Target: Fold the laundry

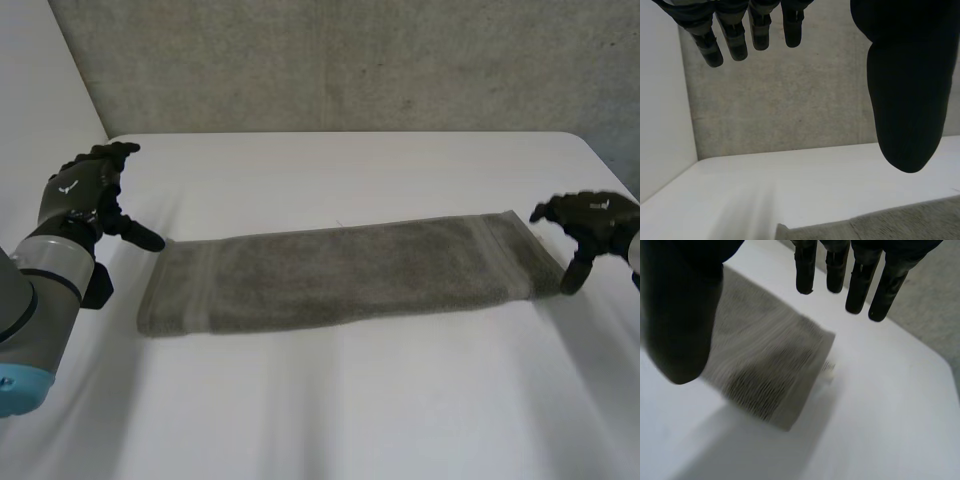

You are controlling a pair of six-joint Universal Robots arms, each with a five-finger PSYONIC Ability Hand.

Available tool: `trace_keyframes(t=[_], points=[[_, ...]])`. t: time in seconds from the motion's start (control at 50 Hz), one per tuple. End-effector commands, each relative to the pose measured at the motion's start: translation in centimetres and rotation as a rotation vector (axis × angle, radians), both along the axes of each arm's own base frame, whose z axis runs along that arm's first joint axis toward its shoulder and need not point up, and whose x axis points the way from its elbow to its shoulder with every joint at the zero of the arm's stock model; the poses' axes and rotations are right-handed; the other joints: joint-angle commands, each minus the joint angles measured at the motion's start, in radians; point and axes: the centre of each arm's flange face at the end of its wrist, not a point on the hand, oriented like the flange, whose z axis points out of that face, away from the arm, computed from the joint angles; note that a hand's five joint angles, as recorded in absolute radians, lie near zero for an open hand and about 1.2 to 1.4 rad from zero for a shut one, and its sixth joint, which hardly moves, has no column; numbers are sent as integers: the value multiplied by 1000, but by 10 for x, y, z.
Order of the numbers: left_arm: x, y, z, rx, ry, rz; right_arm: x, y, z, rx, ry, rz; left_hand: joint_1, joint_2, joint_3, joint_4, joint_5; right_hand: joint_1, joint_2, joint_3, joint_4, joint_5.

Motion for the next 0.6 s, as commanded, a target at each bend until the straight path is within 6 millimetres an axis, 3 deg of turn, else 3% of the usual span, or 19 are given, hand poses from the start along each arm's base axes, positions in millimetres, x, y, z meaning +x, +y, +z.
trace_keyframes(t=[0.02,0.22,0.26,0.32,0.34,0.48,0.6], points=[[-3,5,-7,22,-3,-52,-7,3,-41,-4,-11,26,0,7,6,8,-36,118,123,121,124,120],[-3,7,-11,37,-5,-50,-9,-11,-76,-33,10,37,0,7,6,8,-36,385,391,389,392,388],[-3,7,-12,37,-5,-50,-10,-15,-79,-56,27,39,0,7,6,8,-36,683,688,686,689,685],[-3,7,-12,37,-7,-50,-10,-17,-80,-68,33,40,0,7,6,8,-36,852,857,855,858,854],[-3,7,-12,37,-7,-50,-11,-20,-81,-76,40,34,0,7,6,8,-36,1079,1084,1082,1085,1081],[-3,7,-13,40,-6,-52,-28,-28,-70,-104,76,-46,0,7,6,8,-36,1112,1118,1116,1119,1115],[-2,7,-13,42,-6,-50,-63,-34,-65,-100,169,-122,0,7,6,8,-36,1112,1118,1116,1119,1115]])
